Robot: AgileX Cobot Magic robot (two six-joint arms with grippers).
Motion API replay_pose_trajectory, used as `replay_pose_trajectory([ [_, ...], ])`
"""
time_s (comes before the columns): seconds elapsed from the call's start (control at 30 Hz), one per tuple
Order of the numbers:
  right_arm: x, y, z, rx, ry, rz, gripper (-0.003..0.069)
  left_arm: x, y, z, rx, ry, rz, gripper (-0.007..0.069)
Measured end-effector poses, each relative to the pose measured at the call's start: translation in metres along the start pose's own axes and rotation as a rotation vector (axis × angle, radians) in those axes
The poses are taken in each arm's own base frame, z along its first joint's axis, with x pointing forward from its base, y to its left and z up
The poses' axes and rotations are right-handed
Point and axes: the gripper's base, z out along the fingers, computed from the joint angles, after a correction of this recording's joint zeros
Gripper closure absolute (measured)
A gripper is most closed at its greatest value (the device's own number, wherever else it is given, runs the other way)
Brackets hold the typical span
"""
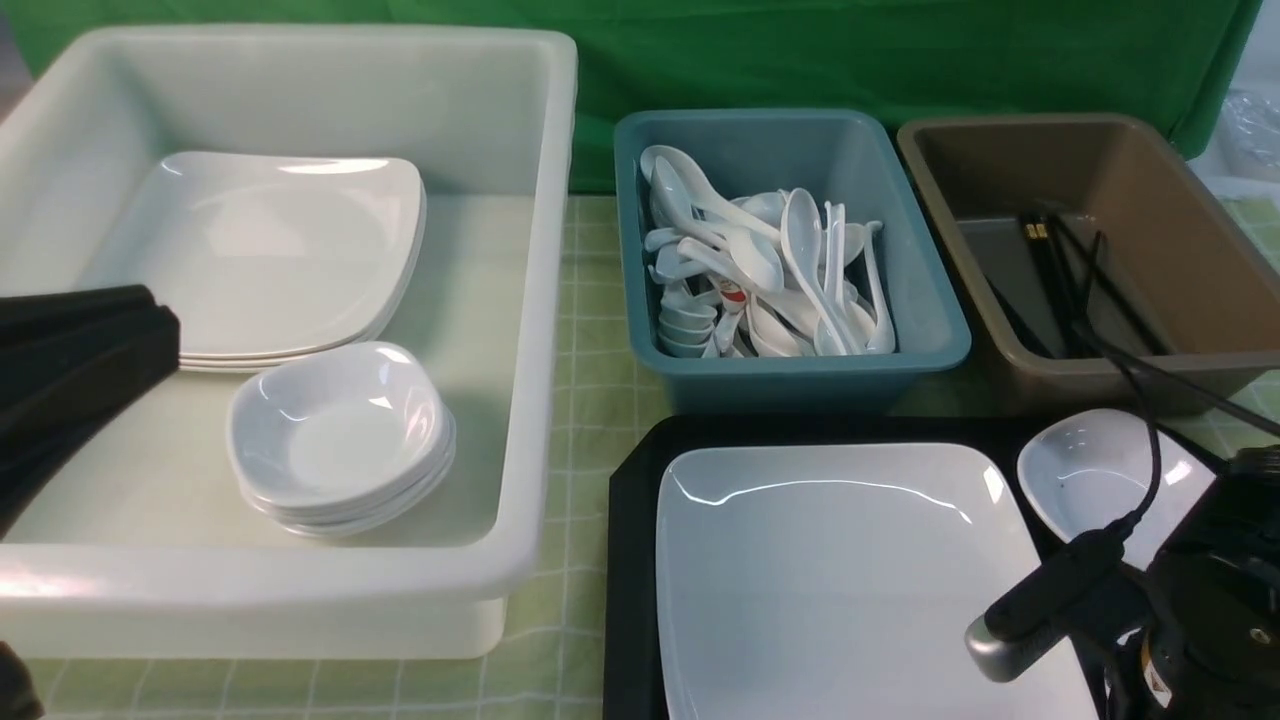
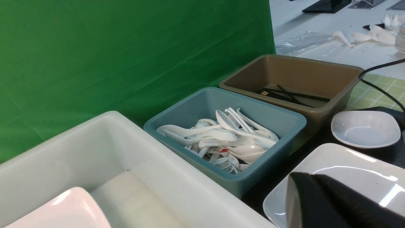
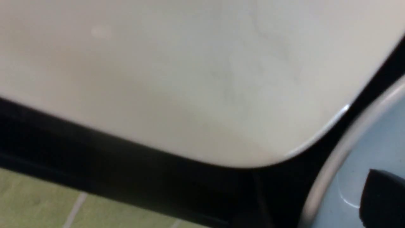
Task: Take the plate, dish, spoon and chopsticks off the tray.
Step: Use the right arm to grab a small plate from the dinner plate
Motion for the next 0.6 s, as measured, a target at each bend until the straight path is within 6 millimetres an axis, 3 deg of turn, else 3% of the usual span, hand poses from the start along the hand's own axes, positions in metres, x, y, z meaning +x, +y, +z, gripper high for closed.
replay_pose_trajectory([
  [0.6, -0.0038, 0.0003, 0.0068, 0.015, 0.016, -0.013, 0.0454, 0.0013, -0.0011, 0.0000, 0.012, 0.014, -0.001, 0.0601],
])
